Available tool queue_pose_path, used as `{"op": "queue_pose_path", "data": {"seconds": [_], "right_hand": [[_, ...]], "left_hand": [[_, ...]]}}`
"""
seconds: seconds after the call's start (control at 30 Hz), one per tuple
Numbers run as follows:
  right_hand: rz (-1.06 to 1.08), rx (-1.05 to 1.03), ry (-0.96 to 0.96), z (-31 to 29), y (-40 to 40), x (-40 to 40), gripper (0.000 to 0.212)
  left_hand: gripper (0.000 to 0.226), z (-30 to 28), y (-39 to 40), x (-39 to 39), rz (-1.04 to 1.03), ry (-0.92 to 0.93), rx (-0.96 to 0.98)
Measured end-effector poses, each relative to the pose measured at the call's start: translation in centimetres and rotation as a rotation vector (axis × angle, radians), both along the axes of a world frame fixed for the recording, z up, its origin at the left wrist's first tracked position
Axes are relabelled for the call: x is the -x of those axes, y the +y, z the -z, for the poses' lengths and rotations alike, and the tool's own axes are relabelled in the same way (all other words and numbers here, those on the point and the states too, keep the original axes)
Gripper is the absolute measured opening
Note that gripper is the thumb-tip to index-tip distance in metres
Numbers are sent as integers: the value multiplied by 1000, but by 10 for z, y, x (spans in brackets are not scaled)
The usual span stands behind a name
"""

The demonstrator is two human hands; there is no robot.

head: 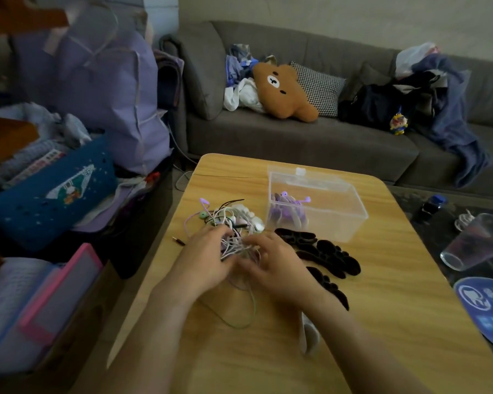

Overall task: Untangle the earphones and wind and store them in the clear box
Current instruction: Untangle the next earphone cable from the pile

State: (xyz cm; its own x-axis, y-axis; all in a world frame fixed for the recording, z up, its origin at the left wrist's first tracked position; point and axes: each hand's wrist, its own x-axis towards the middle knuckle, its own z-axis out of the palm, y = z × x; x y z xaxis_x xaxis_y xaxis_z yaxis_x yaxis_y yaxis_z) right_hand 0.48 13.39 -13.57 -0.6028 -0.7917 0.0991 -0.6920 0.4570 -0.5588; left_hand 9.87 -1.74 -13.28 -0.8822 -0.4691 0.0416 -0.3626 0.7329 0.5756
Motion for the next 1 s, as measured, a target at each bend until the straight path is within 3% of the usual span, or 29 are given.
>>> {"op": "queue_pose_path", "data": {"seconds": [0.07,0.23,0.37,0.57,0.77,1.0], "right_hand": [[47,93,4,5,4,-1,37],[215,449,-114,11,19,-17,46],[270,561,53,17,39,-18,31],[320,634,247,13,56,2,12],[435,724,-204,4,58,0,16],[512,863,-492,-4,63,1,11]], "left_hand": [[31,-1,3,0,-8,102,-17],[20,-11,11,-2,-16,326,-128],[20,-13,20,-4,-19,449,-117],[28,-13,13,-6,-124,460,1],[25,-13,9,-8,-159,500,13],[20,-14,-7,-17,-204,368,-23]]}}
